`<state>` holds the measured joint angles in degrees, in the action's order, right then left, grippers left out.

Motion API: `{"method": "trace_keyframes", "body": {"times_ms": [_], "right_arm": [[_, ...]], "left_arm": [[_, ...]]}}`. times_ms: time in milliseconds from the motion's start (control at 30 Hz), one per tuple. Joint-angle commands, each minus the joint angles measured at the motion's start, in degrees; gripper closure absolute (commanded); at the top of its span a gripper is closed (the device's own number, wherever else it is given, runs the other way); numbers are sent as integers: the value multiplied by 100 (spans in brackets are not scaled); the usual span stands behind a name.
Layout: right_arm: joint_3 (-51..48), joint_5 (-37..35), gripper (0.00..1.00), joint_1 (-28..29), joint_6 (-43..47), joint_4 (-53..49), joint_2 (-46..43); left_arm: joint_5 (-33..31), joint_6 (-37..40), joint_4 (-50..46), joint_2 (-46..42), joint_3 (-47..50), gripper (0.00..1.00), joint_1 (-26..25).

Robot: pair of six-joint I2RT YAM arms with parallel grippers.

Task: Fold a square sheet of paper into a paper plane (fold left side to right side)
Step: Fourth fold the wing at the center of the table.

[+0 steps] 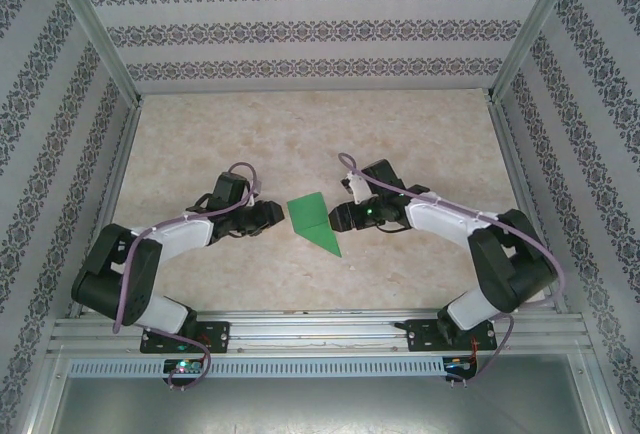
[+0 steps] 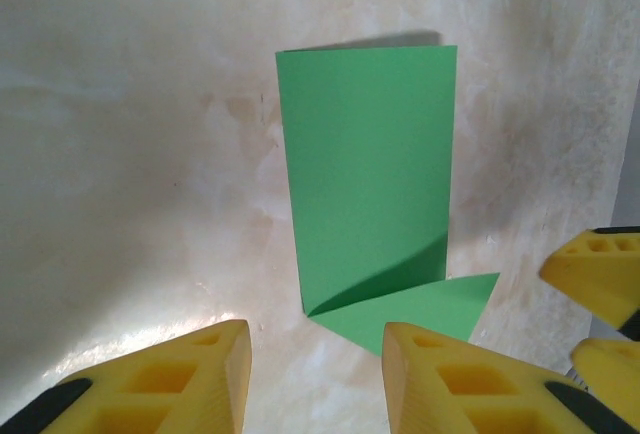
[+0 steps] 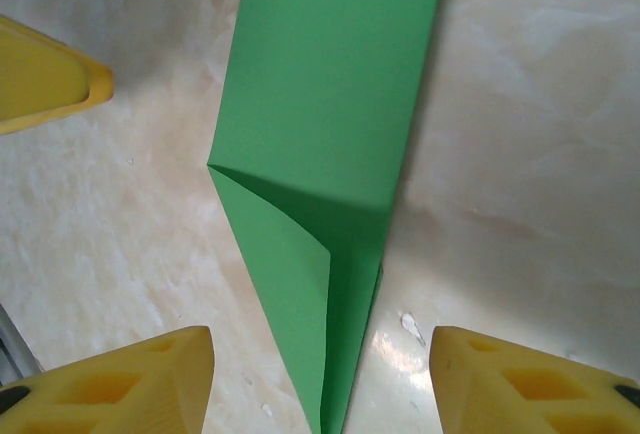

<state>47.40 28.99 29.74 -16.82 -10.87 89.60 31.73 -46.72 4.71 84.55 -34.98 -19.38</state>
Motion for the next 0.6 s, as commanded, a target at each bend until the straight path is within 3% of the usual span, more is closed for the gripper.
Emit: {"method": "trace_keyframes", "body": {"times_ms": [0,133,433,567], "right_arm": [[-5,571,42,-29,218,608,340],[83,798,52,-31,79,901,741],[-68,803,100,-160,-14,973,532],[-228,879,100,-274,-58,1006,285]], "left_arm": [[176,-296,542,149,53,61,27],[175,-320,681,320,37,61,22],[235,-378,882,743,-150,60,22],[348,-459,1104,927,-192,60,26]]}}
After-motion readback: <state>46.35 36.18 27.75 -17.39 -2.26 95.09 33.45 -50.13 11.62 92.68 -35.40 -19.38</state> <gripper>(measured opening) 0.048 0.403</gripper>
